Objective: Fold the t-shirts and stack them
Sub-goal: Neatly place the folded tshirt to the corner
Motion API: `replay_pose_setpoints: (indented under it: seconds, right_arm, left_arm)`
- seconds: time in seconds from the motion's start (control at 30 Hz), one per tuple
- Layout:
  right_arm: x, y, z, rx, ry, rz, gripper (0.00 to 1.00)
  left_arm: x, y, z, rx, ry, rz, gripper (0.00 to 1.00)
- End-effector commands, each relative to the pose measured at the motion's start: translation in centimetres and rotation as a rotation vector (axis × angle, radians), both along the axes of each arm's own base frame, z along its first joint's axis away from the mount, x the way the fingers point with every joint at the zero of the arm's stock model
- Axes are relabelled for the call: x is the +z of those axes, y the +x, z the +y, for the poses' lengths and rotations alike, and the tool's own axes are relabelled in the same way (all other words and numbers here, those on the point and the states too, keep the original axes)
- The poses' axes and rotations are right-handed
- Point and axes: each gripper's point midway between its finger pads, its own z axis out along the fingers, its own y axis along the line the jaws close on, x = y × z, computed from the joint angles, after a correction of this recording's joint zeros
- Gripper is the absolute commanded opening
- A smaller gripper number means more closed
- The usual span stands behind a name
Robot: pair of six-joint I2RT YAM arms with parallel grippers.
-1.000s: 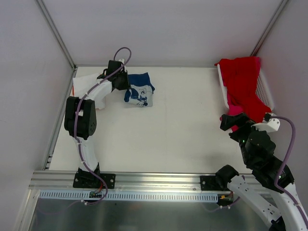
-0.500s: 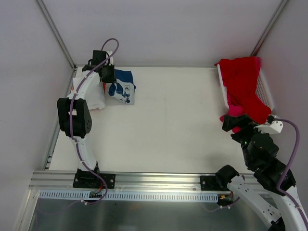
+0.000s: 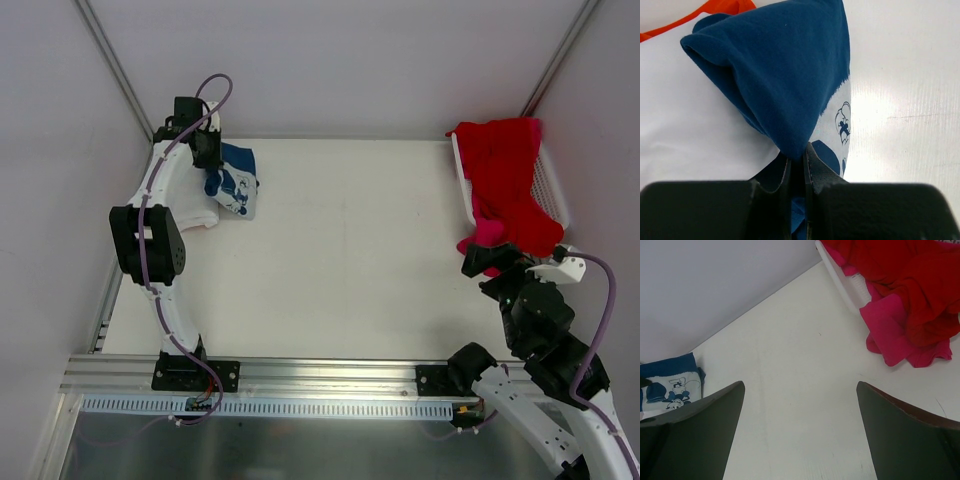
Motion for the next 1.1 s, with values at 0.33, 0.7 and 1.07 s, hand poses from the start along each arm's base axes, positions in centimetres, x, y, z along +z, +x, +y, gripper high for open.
replay_pose_setpoints:
  seconds: [0.33,0.7,1.07]
  right_arm:
    - [-1.2,1.2,1.2,0.022,-0.019,0.029,0.99]
    - [-2.1,1.9,2.2,0.043,-0.037,0.065,1.00]
    - [-2.3,2.6,3.0,0.069,-0.054,0.080,1.00]
  left_arm:
    - [8.4,-0.6,3.4,0.080,0.132,-0.169,0.00]
    - [11.0,-2.2,5.5,0.145,0.188,-0.217,0.00]
    - [7.7,-2.5,6.9,0.168,0.238,-0.146,0.00]
